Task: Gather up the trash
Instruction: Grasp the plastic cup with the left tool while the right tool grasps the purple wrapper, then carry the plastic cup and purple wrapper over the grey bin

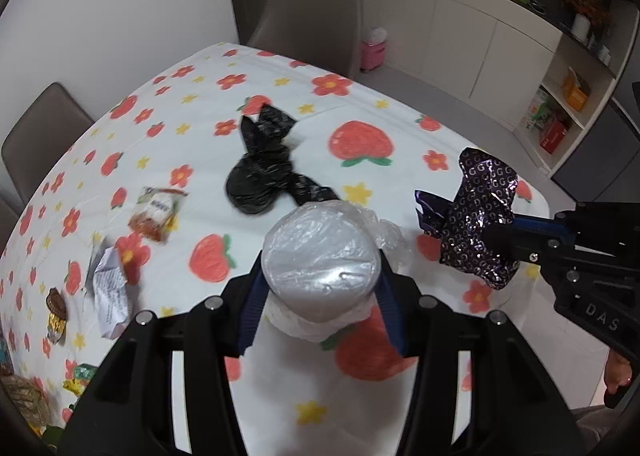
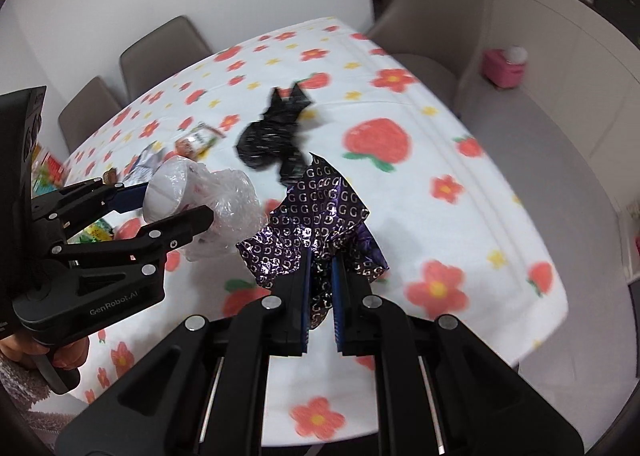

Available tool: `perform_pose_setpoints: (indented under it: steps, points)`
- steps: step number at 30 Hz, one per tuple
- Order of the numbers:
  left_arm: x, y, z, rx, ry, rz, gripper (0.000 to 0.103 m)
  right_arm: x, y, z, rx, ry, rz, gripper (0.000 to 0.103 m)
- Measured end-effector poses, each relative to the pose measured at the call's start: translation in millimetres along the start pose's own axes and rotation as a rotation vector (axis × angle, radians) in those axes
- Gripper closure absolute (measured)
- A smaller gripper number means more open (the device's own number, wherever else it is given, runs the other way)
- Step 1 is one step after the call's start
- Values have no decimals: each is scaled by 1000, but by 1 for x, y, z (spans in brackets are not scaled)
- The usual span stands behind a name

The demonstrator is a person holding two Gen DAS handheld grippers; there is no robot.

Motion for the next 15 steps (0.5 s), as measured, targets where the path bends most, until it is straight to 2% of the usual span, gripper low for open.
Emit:
perform_pose_setpoints:
  steps: [9,15]
  points:
    - [-16,-18,137,-181,123,-12,52,58,53,123,-206,129,48,95]
    - [-31,-8,246,-260,201,-38,52,100,107,208,-297,214,46,95]
Point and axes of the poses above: each gripper's, at about its wrist camera, not at the fingertips, and x roughly against the way its jaws point, z to its right, y to its underside, the point moved 9 cm from there along -x, roughly the way its jaws point, and after that the axes turned 6 degrees about y, right-handed, at the moved point
